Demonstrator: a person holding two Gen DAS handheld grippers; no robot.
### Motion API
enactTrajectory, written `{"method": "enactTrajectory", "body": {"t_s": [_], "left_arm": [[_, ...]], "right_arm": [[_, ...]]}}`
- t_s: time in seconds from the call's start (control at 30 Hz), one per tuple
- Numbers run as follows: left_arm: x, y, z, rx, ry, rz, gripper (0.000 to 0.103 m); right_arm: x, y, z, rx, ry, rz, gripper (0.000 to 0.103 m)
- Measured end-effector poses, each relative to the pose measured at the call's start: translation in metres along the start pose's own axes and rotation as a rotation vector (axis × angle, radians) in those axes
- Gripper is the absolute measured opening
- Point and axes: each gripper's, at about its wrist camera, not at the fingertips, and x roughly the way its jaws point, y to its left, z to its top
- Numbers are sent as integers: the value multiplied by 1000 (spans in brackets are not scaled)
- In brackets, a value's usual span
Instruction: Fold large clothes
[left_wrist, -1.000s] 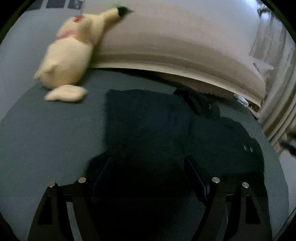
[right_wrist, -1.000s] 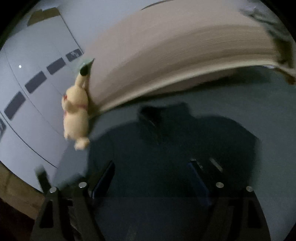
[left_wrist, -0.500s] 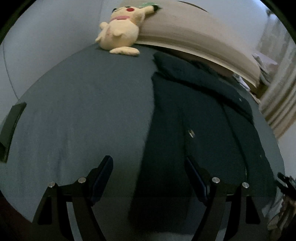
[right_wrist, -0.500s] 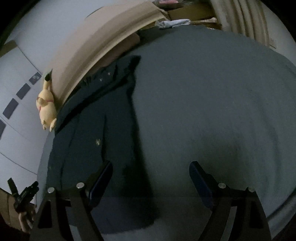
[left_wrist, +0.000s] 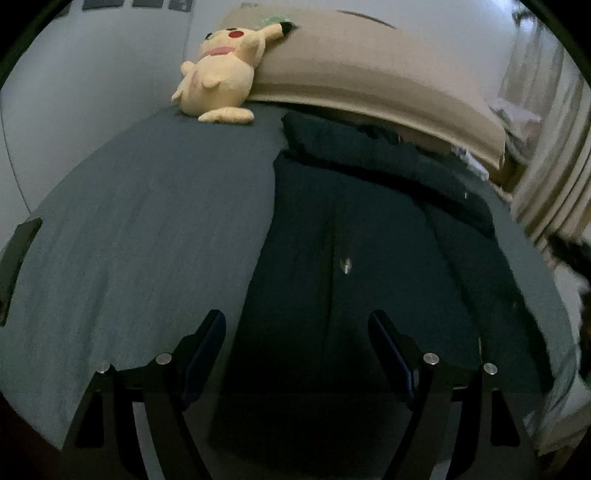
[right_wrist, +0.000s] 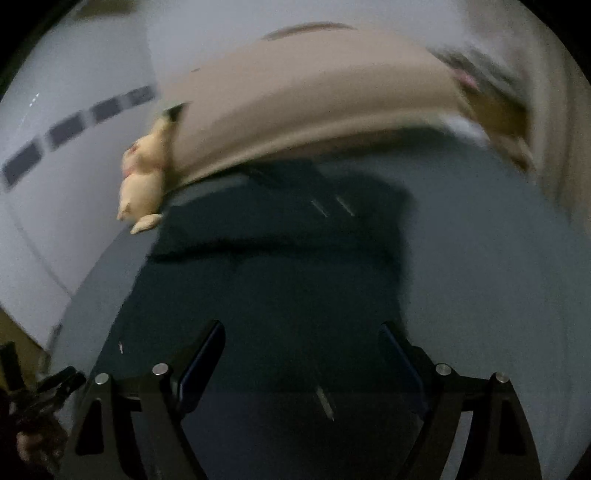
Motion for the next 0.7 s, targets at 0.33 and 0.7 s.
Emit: {"method": "enactTrajectory", "body": {"t_s": [0.33,0.7], "left_arm": [[41,10,66,-86,-120,-78,80],[79,25,72,-143,-131,-128,80]], "right_arm": [[241,79,189,-102,75,-44,75],[382,4,203,147,314,-205,81]]}}
